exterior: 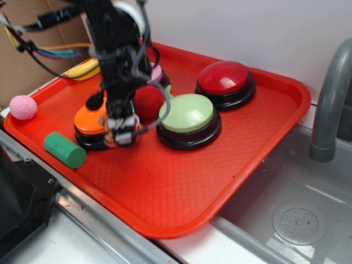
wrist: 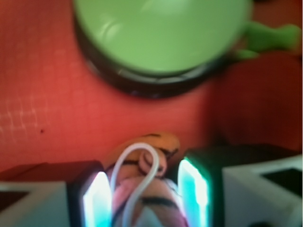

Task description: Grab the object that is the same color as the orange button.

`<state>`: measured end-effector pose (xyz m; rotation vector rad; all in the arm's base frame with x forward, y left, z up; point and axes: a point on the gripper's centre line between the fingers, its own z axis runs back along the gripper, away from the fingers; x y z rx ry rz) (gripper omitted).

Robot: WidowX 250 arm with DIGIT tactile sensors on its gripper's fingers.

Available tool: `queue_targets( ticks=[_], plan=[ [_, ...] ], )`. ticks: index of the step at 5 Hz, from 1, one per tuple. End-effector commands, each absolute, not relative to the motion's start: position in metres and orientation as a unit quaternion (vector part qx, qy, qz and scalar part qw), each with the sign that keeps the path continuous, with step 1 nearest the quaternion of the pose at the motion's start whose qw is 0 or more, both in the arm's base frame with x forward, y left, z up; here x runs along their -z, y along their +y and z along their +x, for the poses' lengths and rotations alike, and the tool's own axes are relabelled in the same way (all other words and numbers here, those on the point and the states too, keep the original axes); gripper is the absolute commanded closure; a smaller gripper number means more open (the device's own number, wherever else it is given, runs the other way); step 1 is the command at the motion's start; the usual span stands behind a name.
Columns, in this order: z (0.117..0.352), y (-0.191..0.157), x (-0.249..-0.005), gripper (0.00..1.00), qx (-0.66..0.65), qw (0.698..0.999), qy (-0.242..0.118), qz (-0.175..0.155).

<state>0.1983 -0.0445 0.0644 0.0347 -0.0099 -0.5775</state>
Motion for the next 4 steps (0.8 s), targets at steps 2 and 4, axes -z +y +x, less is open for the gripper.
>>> queue_targets(
  ticks=[2, 4],
  plan=[
    [0.177, 0.017, -0.157, 1.0, 0.026, 0.998, 0.029, 0.045],
    [0.156, 0.048, -0.163, 1.0, -0.066, 0.995, 0.023, 0.076]
  ],
)
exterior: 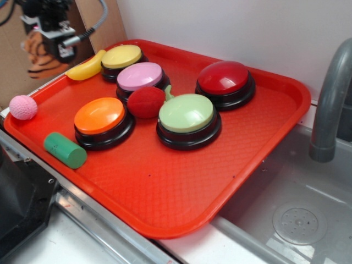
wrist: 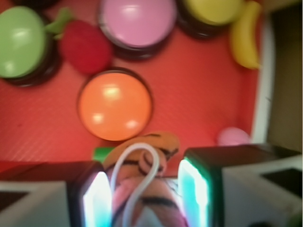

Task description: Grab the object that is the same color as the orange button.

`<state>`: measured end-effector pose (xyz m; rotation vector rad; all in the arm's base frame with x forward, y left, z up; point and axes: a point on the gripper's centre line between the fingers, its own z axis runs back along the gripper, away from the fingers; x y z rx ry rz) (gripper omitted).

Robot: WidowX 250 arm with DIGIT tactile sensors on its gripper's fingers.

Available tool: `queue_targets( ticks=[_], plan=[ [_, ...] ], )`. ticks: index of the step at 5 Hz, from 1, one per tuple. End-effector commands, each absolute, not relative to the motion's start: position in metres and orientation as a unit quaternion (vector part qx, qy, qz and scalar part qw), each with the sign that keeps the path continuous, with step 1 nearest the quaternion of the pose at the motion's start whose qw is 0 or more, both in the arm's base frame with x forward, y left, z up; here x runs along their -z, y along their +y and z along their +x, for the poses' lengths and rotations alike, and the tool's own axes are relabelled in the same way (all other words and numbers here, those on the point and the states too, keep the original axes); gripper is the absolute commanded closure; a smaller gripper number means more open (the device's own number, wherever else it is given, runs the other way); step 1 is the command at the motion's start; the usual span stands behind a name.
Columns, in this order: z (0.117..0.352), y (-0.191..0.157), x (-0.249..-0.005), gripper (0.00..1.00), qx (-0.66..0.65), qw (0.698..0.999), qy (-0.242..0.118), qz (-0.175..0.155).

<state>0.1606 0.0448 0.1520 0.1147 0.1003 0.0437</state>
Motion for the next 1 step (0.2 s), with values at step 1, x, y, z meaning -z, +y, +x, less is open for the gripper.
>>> queue_targets(
  ticks=[1],
  plan=[
    [0.1552, 0.0479, -0.1675, 1.0, -0.056, 0.994, 0.045, 0.081]
  ],
)
